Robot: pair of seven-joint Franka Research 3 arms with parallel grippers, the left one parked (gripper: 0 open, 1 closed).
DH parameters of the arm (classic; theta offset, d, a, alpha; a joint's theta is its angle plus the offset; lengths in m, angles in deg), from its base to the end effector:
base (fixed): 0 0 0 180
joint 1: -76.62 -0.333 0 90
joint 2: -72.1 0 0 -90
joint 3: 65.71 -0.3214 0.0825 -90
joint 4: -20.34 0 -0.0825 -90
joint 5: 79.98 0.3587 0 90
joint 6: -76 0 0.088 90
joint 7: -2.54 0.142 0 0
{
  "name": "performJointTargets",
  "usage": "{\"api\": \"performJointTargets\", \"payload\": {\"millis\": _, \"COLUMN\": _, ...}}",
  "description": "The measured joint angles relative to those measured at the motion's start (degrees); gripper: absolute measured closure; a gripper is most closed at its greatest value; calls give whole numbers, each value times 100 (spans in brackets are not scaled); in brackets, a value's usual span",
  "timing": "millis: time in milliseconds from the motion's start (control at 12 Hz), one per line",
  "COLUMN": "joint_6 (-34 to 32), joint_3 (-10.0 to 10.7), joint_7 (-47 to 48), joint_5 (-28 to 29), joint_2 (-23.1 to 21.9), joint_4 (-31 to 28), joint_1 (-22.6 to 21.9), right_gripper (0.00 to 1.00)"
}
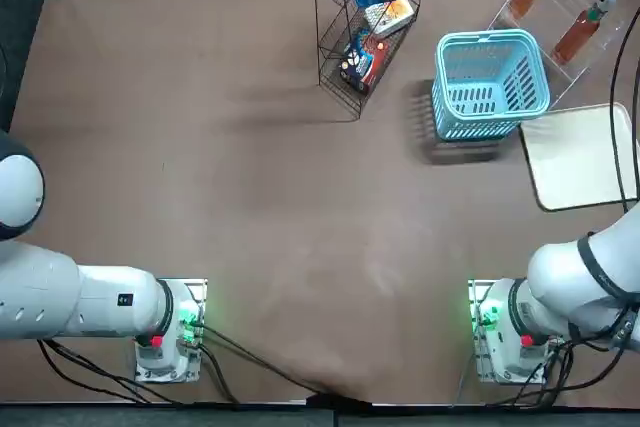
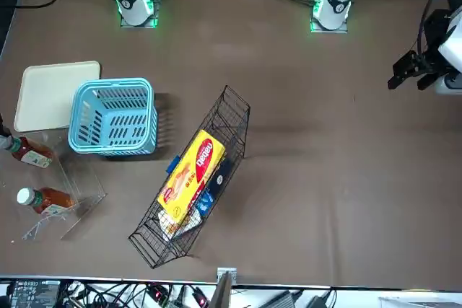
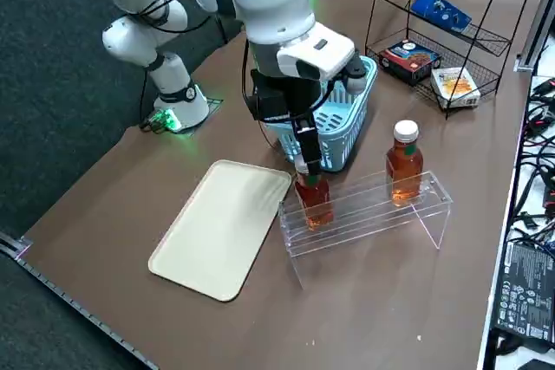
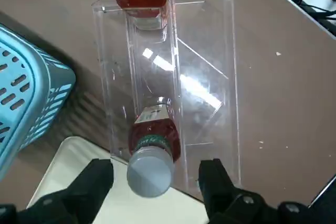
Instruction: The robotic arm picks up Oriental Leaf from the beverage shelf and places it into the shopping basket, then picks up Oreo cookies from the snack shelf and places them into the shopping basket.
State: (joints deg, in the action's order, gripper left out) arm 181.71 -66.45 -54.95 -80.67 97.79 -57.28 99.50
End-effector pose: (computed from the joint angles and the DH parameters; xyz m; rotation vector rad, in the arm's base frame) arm 0.6247 -0.2573 0.4464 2.9622 0.9466 0.0440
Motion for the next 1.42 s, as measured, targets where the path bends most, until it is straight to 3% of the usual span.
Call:
{"api": "performJointTargets", "payload": {"millis": 917, "joint_6": 935, "joint_3": -2, "joint_7": -36, "joint_5": 3, "joint_2": 40, "joint_4": -888, "joint_1": 10, "right_gripper": 0}}
{"api": "performJointTargets", "payload": {"millis": 1417, "joint_6": 1019, "joint_3": 5, "joint_7": -112, "joint_5": 3, "joint_2": 32, "joint_4": -1033, "joint_1": 96, "right_gripper": 0}}
